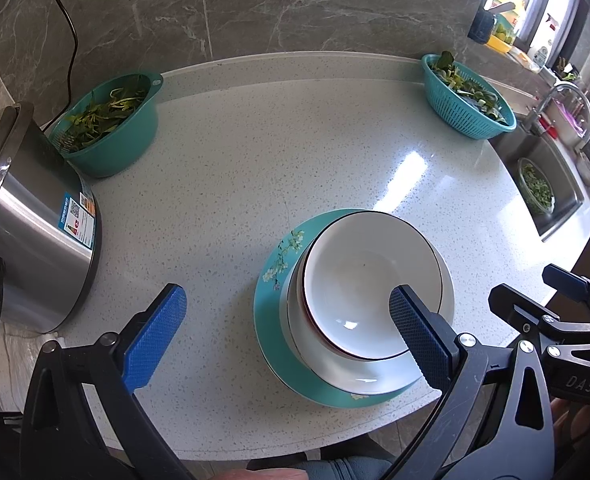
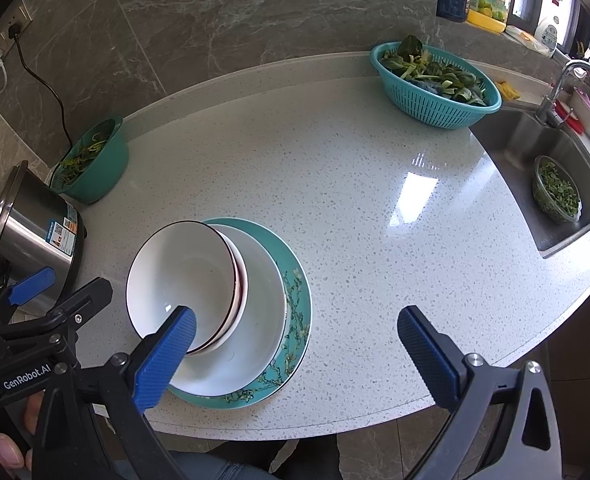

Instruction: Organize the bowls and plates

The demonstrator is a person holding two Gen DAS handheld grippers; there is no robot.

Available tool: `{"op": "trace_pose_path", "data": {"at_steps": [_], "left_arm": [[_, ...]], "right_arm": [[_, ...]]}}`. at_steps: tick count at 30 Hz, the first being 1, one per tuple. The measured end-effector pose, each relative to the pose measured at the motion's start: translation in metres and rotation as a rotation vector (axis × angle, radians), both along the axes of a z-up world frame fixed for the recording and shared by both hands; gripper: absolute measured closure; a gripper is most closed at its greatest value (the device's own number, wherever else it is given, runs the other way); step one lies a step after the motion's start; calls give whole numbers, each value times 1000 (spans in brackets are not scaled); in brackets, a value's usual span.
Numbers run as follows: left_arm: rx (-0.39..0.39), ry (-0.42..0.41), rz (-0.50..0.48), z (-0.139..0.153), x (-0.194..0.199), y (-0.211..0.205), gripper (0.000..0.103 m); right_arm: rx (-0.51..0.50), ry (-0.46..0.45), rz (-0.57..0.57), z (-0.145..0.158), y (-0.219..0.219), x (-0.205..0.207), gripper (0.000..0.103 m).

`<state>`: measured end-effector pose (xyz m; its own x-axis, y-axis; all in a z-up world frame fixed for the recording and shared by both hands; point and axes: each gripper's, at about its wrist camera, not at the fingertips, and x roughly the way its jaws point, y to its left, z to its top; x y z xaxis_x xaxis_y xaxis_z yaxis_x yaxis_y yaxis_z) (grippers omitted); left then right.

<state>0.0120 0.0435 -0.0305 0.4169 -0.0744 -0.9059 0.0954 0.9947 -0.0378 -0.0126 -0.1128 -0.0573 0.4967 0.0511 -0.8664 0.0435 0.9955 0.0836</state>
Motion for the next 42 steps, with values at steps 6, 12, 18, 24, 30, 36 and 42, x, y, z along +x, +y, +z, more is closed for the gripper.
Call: {"op": "trace_pose_path", "data": {"at_steps": [6, 12, 18, 24, 30, 36, 42], "left_arm": [[0, 1, 0, 0, 1, 0, 0], [0, 3, -2, -1, 1, 0, 0], [-1, 4, -3, -1, 2, 0, 0], [-1, 6, -3, -1, 2, -1, 0], [-1, 10, -7, -4, 4, -3, 0], [-2, 13, -9, -5, 7, -3, 0], [-3, 18, -8, -7, 7, -4, 0]], "right_arm": [[0, 0, 0, 1, 0, 0, 0], [-1, 0, 2, 1, 0, 1, 0], [-2, 0, 2, 1, 0, 1, 0], [-2, 1, 3, 1, 0, 2, 0], [-3, 2, 5, 1, 0, 3, 0], [-3, 3, 5, 1, 0, 3, 0], [-3, 3, 3, 1, 1, 3, 0]]}}
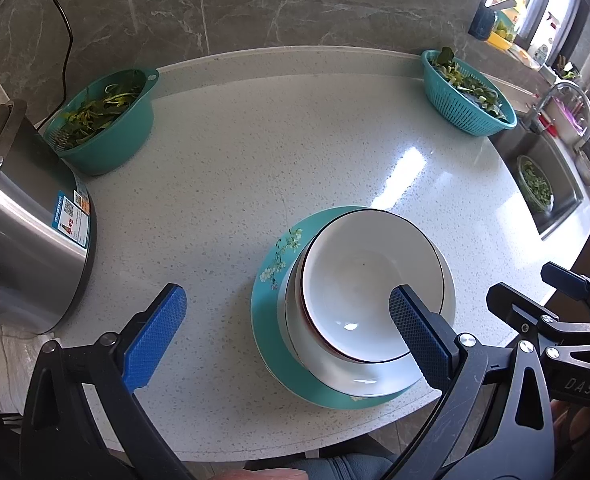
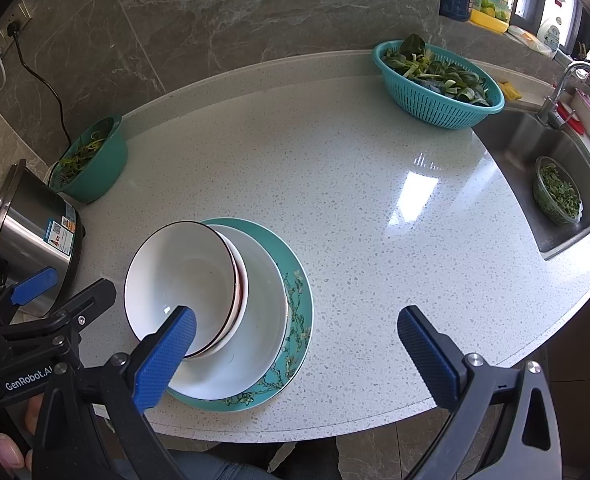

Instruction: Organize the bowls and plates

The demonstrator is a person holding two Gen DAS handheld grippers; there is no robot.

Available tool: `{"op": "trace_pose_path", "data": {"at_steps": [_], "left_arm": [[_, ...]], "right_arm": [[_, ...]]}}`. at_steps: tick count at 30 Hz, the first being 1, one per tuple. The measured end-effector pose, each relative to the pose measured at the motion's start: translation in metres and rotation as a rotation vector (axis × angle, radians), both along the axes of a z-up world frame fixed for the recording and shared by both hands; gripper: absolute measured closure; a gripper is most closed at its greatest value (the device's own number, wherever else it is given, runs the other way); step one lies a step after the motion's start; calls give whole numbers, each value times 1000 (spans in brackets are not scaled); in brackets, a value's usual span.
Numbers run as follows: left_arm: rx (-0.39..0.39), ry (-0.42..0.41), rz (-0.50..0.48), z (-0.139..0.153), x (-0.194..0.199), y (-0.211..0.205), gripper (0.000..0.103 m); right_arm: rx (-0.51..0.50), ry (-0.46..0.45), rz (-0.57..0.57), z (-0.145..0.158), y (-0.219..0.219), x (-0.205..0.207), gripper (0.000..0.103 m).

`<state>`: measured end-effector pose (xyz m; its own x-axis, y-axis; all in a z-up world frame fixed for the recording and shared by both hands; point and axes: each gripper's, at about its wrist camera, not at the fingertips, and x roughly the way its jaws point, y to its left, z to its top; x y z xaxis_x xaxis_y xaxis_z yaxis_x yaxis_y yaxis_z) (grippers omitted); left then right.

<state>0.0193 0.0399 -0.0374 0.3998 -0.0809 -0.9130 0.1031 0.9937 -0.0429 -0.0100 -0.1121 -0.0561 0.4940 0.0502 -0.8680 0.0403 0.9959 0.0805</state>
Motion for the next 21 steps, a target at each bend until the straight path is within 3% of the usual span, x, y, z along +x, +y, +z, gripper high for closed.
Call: {"op": "trace_pose_path", "data": {"at_steps": [21], "left_arm": [[-12, -25, 5, 1, 0, 1, 0]], "right_arm": [[2, 8, 9, -6, -1, 4, 0]]}}
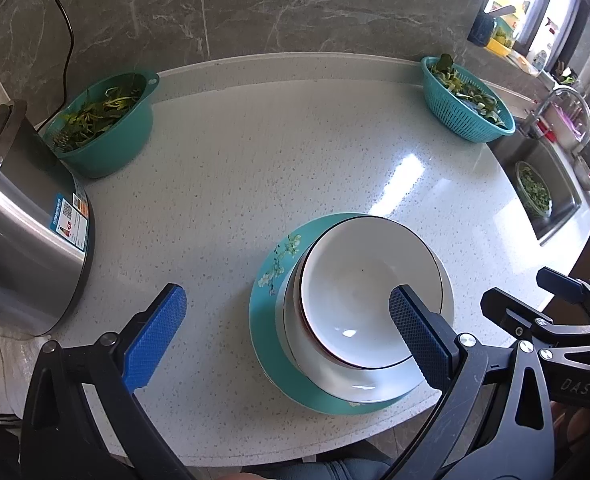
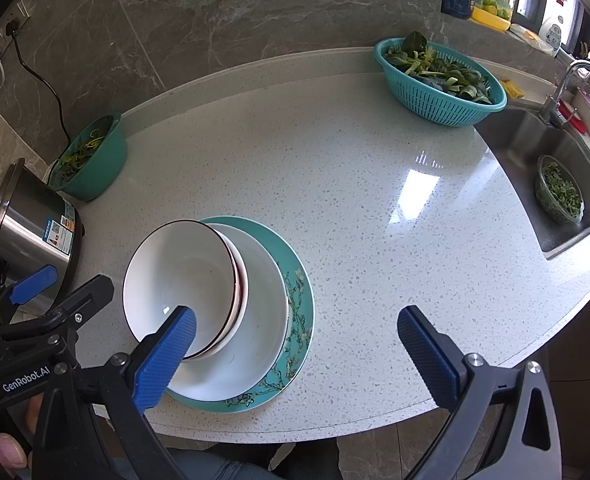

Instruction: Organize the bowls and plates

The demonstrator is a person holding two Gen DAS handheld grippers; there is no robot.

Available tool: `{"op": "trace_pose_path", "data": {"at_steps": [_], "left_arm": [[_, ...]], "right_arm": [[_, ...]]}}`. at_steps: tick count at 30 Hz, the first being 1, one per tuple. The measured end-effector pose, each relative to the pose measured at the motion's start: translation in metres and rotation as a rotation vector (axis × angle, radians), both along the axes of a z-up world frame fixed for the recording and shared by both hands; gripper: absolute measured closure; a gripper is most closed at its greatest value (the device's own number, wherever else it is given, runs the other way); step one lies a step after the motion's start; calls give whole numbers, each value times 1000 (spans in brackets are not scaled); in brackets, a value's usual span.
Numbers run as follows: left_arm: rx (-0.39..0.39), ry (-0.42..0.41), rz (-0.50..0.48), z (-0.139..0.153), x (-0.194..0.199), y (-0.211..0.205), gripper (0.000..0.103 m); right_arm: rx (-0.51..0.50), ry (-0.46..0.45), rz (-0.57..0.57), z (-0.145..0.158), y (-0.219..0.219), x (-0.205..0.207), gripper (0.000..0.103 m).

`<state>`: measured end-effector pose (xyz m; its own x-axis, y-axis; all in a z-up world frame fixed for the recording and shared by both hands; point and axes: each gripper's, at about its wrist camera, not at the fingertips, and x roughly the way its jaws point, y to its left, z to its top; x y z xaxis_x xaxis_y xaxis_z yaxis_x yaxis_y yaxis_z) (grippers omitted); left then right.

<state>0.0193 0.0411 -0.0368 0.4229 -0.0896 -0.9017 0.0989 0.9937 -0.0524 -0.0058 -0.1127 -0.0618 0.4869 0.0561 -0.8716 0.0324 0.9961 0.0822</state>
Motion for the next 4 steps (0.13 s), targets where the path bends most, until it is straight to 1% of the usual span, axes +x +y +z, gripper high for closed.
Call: {"op": "trace_pose_path", "data": {"at_steps": [4], "left_arm": [[-3, 2, -1, 1, 1, 0, 0]], "right_arm": [[0, 0, 1, 0, 0, 0, 0]]}}
